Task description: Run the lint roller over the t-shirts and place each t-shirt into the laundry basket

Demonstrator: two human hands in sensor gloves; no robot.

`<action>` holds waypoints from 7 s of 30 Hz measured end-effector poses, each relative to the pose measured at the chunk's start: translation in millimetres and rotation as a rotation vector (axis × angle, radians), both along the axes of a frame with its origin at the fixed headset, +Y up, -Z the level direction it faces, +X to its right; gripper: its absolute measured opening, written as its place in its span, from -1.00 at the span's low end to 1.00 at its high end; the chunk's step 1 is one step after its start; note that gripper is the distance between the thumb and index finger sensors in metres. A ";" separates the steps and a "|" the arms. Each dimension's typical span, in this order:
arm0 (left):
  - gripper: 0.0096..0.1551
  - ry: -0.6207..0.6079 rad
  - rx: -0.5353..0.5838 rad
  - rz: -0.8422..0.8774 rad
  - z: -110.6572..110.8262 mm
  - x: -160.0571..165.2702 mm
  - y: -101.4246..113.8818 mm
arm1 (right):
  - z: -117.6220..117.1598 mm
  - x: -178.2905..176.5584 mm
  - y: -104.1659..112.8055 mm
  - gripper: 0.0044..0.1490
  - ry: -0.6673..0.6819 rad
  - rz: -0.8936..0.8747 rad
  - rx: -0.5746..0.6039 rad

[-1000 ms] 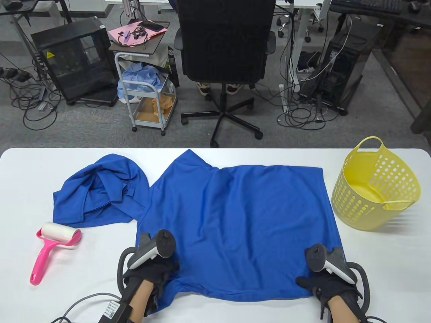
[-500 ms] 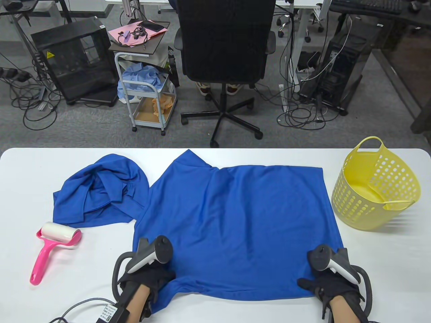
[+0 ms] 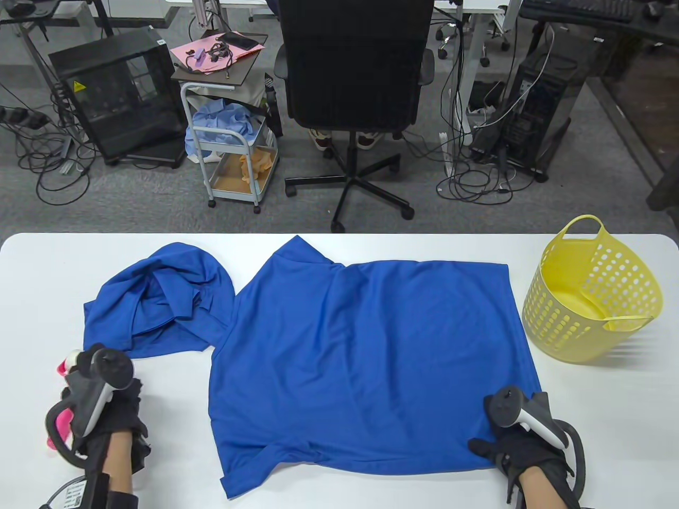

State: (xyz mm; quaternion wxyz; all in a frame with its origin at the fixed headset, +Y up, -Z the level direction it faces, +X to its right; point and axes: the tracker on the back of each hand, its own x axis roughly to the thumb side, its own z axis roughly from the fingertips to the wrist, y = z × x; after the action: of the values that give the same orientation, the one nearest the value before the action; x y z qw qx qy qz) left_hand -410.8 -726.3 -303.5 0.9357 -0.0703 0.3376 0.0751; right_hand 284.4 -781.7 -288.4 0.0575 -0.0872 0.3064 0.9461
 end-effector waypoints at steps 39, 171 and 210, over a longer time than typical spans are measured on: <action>-0.10 -0.636 0.048 0.176 -10.8 219.6 31.8 | 0.4 1.1 -1.9 0.12 -0.012 -0.027 -0.010; 0.41 -0.992 -0.681 0.300 -2.0 224.8 -74.4 | -239.9 -272.4 32.2 -0.27 -0.085 0.044 0.487; 0.04 -0.934 -0.616 0.325 -4.3 218.7 -68.6 | -226.7 -191.7 53.6 -0.37 -0.192 -0.028 0.443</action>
State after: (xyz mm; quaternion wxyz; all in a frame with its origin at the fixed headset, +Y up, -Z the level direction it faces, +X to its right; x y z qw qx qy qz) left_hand -192.2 -794.9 -307.7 0.8982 -0.4160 -0.1197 0.0772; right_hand 92.6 -728.1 -515.0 0.1172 -0.1579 0.0857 0.9767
